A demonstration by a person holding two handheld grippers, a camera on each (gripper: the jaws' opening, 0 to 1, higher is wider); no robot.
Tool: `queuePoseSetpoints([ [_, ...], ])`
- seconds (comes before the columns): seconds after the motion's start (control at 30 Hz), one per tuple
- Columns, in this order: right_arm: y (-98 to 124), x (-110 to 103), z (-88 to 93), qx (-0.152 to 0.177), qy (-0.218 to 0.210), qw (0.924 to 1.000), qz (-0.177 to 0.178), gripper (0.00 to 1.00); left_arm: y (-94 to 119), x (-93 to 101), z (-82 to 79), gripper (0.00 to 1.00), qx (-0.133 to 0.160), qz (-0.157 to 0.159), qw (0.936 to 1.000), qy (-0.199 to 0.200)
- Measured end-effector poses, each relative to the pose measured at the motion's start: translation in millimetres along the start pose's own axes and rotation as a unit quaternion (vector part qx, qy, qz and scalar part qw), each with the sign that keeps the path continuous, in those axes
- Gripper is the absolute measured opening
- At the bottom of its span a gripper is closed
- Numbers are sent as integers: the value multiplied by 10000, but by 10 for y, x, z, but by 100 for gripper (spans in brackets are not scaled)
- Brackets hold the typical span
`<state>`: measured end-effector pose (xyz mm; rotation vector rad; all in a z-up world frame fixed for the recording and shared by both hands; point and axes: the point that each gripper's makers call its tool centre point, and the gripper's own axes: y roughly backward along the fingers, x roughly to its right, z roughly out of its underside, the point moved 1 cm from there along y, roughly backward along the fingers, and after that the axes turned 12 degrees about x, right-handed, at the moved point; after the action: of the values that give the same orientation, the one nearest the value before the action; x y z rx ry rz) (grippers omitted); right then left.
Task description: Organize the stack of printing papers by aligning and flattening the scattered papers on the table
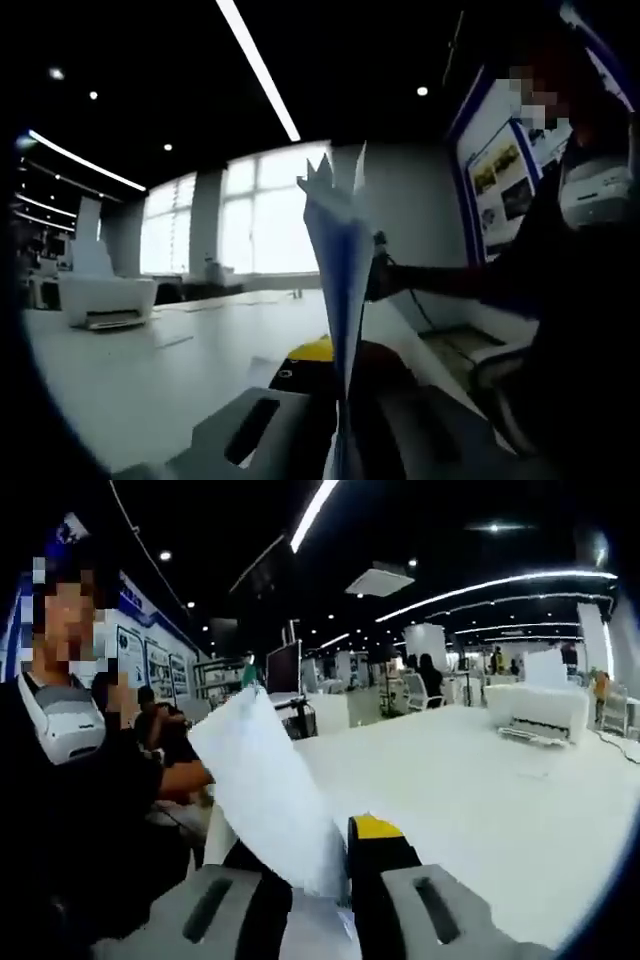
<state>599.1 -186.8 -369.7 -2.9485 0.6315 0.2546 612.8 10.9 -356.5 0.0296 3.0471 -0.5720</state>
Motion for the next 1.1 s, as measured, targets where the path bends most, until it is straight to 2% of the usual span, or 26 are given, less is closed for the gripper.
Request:
queuePoseSetpoints([
  [0.03,20,50,18,95,-170,9998,3,0,4,-10,3,6,2,-32,10000,10],
  [0.07,17,67,-5,261,-233,9994,32,0,8,-19,7,6,-9,-58,10000,7],
  [0.2,-100,-15,-94,233,-64,9996,126,0,27,-39,-74,6,15,-140,9999,-5],
  [0.33,-157,-95,-196,169,-73,9998,113,0,46,-54,-146,6,24,-191,9998,-46],
  [0.37,-174,-119,-192,196,95,9997,58,0,58,-44,-124,7,-4,-185,9998,-5],
  [0.4,-191,-143,-187,223,264,9994,2,0,70,-34,-101,10,-31,-180,9998,36],
  [0.43,-165,-113,-99,223,244,9994,-27,3,99,-6,-12,20,-164,-243,9991,314],
  [0.47,-169,-86,-34,193,174,9997,18,6,98,-6,24,25,-168,-300,9985,426],
  [0.5,-156,-104,70,80,-3,10000,-32,6,94,-7,37,25,-155,-280,9989,349],
  [0.57,-184,-101,108,71,-12,10000,-19,5,97,63,70,6,-222,-29,9996,187],
  [0.6,-191,-129,107,44,-49,9999,-78,0,86,70,45,7,-179,-41,9997,133],
  [0.73,-232,-220,55,69,-55,9999,-119,0,75,53,-48,7,-160,-73,9998,132],
  [0.83,-239,-255,71,172,59,9996,-204,0,106,32,-39,15,-116,-219,9988,415],
  [0.87,-244,-229,124,197,42,9997,-168,1,114,30,-4,12,-116,-203,9990,374],
  [0.9,-236,-231,238,87,-278,9995,-140,0,123,49,22,6,-134,-153,9992,340],
  [0.93,-249,-250,238,169,-349,9991,-170,0,121,60,25,6,-70,-117,9995,268],
  [1.0,-247,-255,205,224,-327,9991,-124,0,126,51,3,6,-92,-146,9994,310],
  [1.1,-274,-299,32,255,-386,9989,-73,0,121,66,-61,7,-108,-130,9993,340],
])
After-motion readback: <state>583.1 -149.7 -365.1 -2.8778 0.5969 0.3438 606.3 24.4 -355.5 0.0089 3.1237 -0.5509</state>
